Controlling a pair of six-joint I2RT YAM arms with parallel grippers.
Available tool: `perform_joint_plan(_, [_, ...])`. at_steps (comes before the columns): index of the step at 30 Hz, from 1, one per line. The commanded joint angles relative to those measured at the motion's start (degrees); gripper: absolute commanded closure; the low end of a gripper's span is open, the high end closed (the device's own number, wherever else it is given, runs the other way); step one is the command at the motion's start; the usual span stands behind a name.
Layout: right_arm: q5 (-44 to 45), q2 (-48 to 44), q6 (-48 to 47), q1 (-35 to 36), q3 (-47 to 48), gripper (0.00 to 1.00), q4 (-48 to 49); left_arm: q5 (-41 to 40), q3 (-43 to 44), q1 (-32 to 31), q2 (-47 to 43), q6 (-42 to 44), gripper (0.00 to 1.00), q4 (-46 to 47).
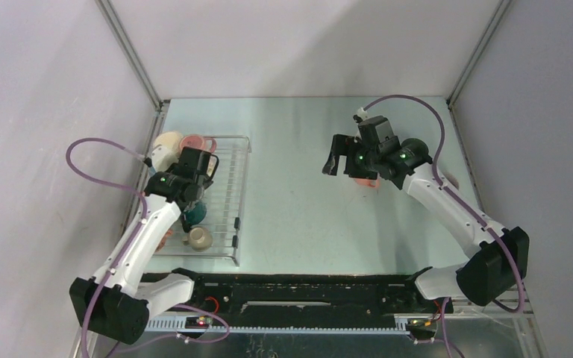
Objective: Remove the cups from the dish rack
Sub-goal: Adjust the cup in the dish rack.
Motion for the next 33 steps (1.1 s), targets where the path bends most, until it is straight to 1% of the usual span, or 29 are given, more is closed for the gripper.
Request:
perform_joint_plan(1, [-0.13, 0.31, -0.49, 1.55, -0.17, 0.00, 2.31, 0.12, -2.93, 2.14, 0.05, 0.24, 0.00, 1.91])
perform_joint_plan(8, [0.18, 0.16, -0.43, 1.79, -0.65, 0.00, 2.50, 2.39, -4.49, 5.13, 2.70, 2.90, 0.00, 3.63])
perform_joint_plan(18, [-0.05, -0.45, -0.41, 1.83, -1.99, 0.00, 3.15, 6.09, -7.98, 8.48, 4.48, 7.15, 0.00, 9.50])
perform_joint_plan(28, [-0.39, -0.21, -0.25, 1.88, -2.94, 0.00, 3.83, 6.63, -8.31, 9.74, 8.36, 8.15, 0.00, 11.61])
perform_joint_plan(33, [-0.41, -0.20, -0.17, 2.03, -3.46, 0.00, 3.85, 8.60, -9.36, 10.05, 9.17, 8.77, 0.00, 13.81])
